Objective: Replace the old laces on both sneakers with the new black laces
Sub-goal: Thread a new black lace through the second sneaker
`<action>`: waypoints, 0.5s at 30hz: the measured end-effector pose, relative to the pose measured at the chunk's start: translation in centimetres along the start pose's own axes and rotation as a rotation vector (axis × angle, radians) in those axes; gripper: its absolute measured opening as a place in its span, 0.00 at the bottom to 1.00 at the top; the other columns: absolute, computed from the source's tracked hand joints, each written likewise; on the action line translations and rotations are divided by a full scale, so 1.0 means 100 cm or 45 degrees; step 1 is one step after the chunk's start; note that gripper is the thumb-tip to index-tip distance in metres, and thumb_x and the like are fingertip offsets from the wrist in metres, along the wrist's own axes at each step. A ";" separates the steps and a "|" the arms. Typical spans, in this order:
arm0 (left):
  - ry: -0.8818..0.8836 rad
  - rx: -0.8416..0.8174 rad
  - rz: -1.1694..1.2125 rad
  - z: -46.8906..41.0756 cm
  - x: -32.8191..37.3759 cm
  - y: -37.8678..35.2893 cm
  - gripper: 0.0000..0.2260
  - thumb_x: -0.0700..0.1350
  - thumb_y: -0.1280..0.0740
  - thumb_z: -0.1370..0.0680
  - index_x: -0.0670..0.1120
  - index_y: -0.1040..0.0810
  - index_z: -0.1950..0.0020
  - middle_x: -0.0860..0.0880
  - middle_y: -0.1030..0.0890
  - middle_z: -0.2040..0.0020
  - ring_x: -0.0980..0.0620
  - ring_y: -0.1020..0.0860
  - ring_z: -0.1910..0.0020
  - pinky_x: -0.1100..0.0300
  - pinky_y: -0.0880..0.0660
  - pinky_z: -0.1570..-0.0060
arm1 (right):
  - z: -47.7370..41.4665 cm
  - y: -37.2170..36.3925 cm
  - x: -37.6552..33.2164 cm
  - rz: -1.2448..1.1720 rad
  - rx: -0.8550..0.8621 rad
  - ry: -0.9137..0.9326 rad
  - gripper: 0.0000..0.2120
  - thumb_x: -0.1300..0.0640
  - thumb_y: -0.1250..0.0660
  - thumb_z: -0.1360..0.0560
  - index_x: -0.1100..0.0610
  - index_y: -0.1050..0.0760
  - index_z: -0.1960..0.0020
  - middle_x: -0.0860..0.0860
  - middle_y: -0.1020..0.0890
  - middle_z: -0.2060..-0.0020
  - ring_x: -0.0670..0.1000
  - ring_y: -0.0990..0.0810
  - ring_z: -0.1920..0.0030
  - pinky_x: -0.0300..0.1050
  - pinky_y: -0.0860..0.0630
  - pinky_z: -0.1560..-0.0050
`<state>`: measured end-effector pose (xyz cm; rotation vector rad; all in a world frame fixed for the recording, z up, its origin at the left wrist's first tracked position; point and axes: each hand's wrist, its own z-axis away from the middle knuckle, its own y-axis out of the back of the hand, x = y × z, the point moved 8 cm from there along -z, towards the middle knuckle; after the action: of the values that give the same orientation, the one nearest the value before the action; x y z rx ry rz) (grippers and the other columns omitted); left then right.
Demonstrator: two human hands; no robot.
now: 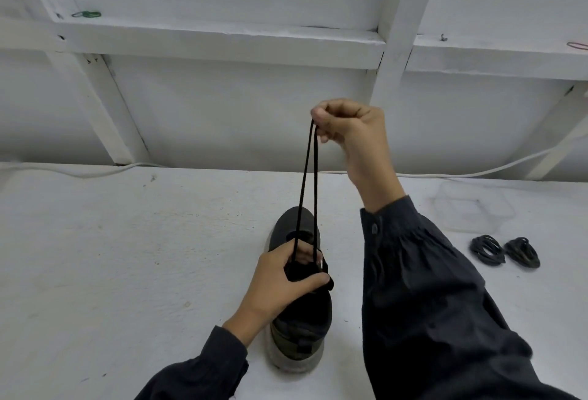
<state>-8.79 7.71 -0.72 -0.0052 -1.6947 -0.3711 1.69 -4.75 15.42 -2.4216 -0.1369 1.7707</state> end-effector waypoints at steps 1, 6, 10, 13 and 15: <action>0.018 -0.010 0.012 -0.001 -0.001 0.000 0.11 0.43 0.21 0.31 0.48 0.19 0.51 0.55 0.16 0.53 0.57 0.18 0.50 0.65 0.24 0.46 | -0.008 0.003 0.008 -0.017 0.057 -0.015 0.07 0.73 0.31 0.28 0.64 0.20 0.62 0.50 0.21 0.71 0.47 0.26 0.73 0.38 0.26 0.69; 0.063 -0.053 0.053 -0.001 -0.004 0.001 0.11 0.42 0.21 0.31 0.48 0.19 0.51 0.53 0.15 0.55 0.57 0.17 0.52 0.67 0.24 0.48 | -0.005 0.009 0.066 0.276 -0.080 -0.272 0.09 0.73 0.32 0.26 0.69 0.22 0.47 0.57 0.19 0.61 0.49 0.19 0.68 0.38 0.19 0.64; 0.052 -0.032 0.063 0.001 -0.004 0.002 0.11 0.42 0.22 0.31 0.49 0.19 0.52 0.53 0.16 0.54 0.56 0.17 0.52 0.65 0.24 0.47 | 0.030 0.039 0.092 1.012 -0.357 -0.603 0.17 0.55 0.28 0.24 0.66 0.25 0.43 0.60 0.18 0.55 0.57 0.17 0.65 0.46 0.18 0.68; 0.040 -0.044 0.032 -0.001 -0.004 0.001 0.11 0.44 0.22 0.30 0.49 0.19 0.51 0.53 0.16 0.53 0.55 0.17 0.51 0.63 0.23 0.46 | 0.077 0.035 0.107 1.170 -0.744 -0.790 0.22 0.42 0.32 0.25 0.63 0.19 0.55 0.56 0.16 0.62 0.51 0.19 0.70 0.39 0.26 0.72; 0.034 -0.035 -0.018 -0.003 -0.003 0.001 0.12 0.45 0.22 0.31 0.50 0.19 0.50 0.55 0.16 0.53 0.58 0.18 0.50 0.65 0.24 0.46 | 0.098 0.023 0.112 1.026 -0.777 -0.781 0.24 0.41 0.31 0.25 0.64 0.19 0.59 0.55 0.18 0.66 0.48 0.25 0.70 0.36 0.33 0.73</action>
<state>-8.47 7.77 -0.97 -0.0082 -1.6640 -0.4034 -4.21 -4.70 1.56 -2.3400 0.3432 3.2106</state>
